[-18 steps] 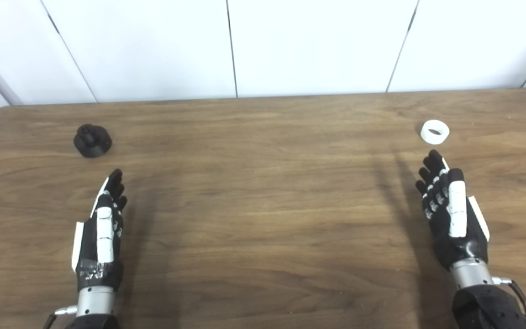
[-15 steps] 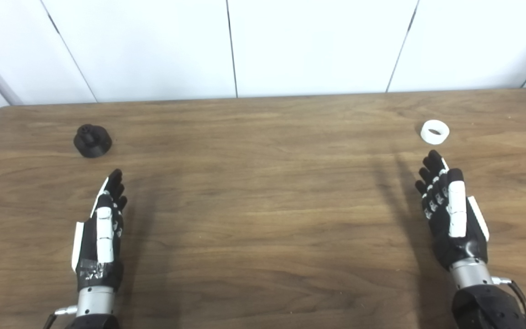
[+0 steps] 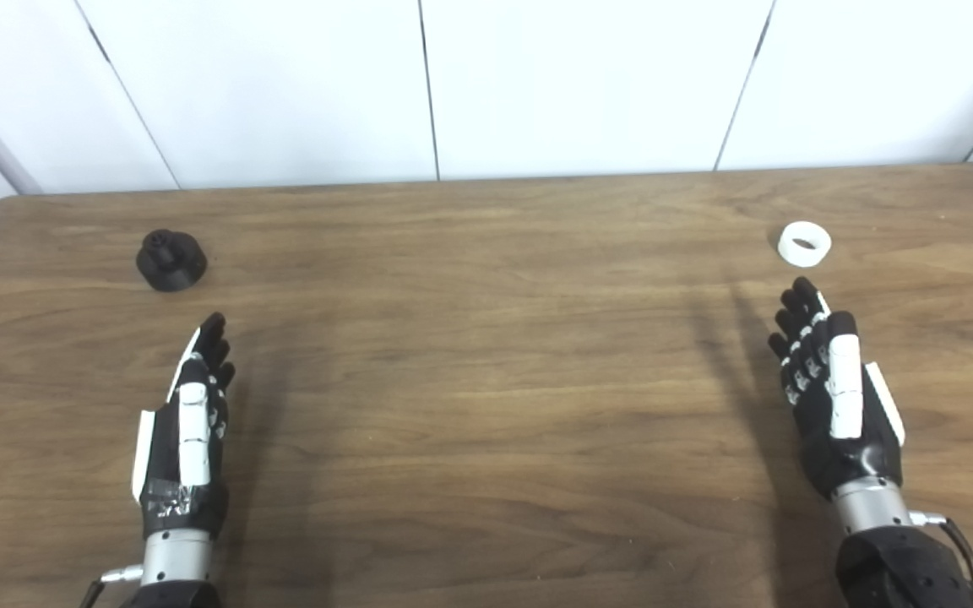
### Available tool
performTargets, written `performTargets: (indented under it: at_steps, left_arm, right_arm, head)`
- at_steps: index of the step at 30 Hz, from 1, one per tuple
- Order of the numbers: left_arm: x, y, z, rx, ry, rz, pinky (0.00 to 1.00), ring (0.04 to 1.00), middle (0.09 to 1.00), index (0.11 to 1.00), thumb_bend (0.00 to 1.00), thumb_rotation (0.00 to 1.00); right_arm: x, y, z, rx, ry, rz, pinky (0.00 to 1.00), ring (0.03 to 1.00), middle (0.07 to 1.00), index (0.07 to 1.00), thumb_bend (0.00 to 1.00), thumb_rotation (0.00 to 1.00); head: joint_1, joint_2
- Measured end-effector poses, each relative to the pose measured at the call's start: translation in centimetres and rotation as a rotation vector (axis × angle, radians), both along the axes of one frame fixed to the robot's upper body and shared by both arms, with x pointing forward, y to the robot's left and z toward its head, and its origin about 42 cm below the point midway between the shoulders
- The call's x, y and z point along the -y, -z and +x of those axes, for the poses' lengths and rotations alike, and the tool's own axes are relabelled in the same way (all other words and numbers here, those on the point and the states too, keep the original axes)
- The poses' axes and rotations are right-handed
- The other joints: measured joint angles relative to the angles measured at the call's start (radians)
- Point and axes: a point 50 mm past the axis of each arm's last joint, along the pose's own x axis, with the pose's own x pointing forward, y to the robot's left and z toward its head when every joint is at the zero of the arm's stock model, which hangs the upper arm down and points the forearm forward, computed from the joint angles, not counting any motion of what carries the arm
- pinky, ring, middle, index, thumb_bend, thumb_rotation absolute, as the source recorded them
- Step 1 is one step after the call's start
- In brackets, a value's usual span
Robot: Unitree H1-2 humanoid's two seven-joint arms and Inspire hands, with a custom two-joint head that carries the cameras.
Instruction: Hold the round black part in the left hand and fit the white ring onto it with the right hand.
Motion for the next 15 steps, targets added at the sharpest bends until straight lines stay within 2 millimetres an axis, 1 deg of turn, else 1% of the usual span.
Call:
performTargets:
  at_steps: [4, 7, 13, 15]
  left_arm:
    - [0.01, 0.03, 0.00, -0.001, 0.000, -0.001, 1.00, 1.000, 0.986, 0.947, 0.59, 0.92]
    - [0.03, 0.10, 0.00, -0.003, 0.000, -0.002, 1.00, 1.000, 0.986, 0.949, 0.60, 0.92]
    - [0.00, 0.26, -0.01, -0.004, -0.001, -0.001, 1.00, 0.999, 0.988, 0.951, 0.59, 0.92]
    - [0.01, 0.28, -0.01, -0.004, 0.000, -0.001, 1.00, 0.999, 0.987, 0.950, 0.59, 0.92]
  right_arm:
    - [0.01, 0.01, -0.01, 0.000, 0.000, 0.000, 1.00, 0.994, 0.982, 0.974, 0.49, 1.00]
    - [0.02, 0.00, -0.02, 0.002, 0.001, -0.003, 1.00, 0.997, 0.984, 0.980, 0.48, 1.00]
    - [0.03, 0.01, -0.03, 0.000, 0.003, -0.015, 1.00, 0.989, 0.980, 0.975, 0.48, 1.00]
    - [0.03, 0.03, -0.02, -0.001, 0.004, -0.017, 1.00, 0.996, 0.981, 0.976, 0.48, 1.00]
  head:
    - [0.008, -0.011]
    - [0.008, -0.011]
    - [0.006, -0.018]
    - [0.018, -0.029]
